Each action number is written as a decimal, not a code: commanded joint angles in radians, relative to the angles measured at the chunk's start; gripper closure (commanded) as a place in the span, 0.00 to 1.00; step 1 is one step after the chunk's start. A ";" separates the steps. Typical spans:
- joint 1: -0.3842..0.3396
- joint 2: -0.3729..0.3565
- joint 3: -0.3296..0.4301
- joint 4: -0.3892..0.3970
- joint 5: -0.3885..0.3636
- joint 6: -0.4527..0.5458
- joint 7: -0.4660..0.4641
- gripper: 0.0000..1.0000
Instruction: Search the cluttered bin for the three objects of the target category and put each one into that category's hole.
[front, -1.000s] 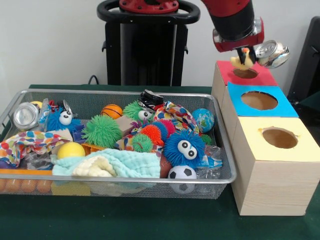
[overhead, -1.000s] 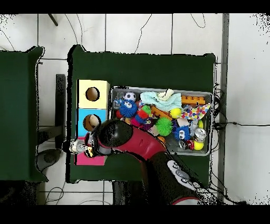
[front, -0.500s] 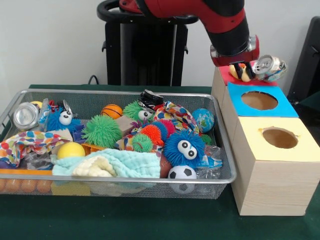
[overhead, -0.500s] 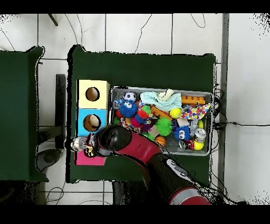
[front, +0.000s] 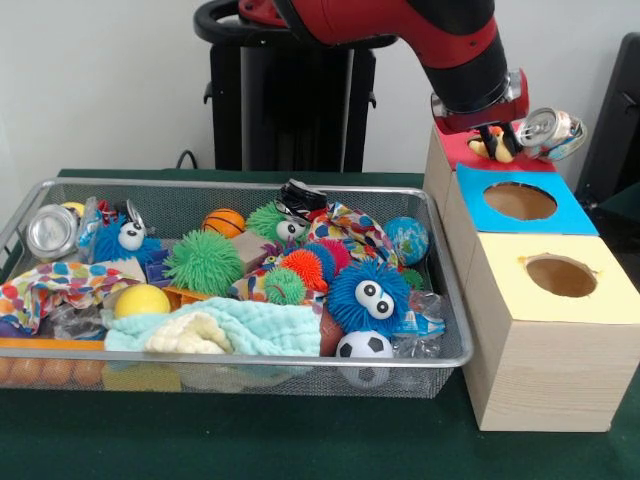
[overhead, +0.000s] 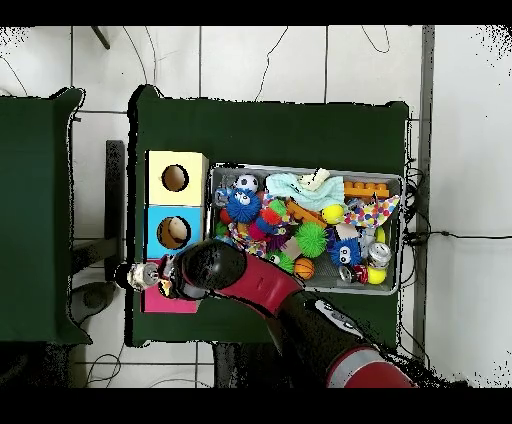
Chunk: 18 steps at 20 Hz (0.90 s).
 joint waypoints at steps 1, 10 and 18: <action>0.002 0.070 0.075 0.012 0.022 -0.134 0.166 1.00; 0.082 0.223 -0.078 -0.143 -0.006 -0.142 0.175 1.00; 0.172 0.315 -0.221 -0.289 -0.014 -0.052 0.228 1.00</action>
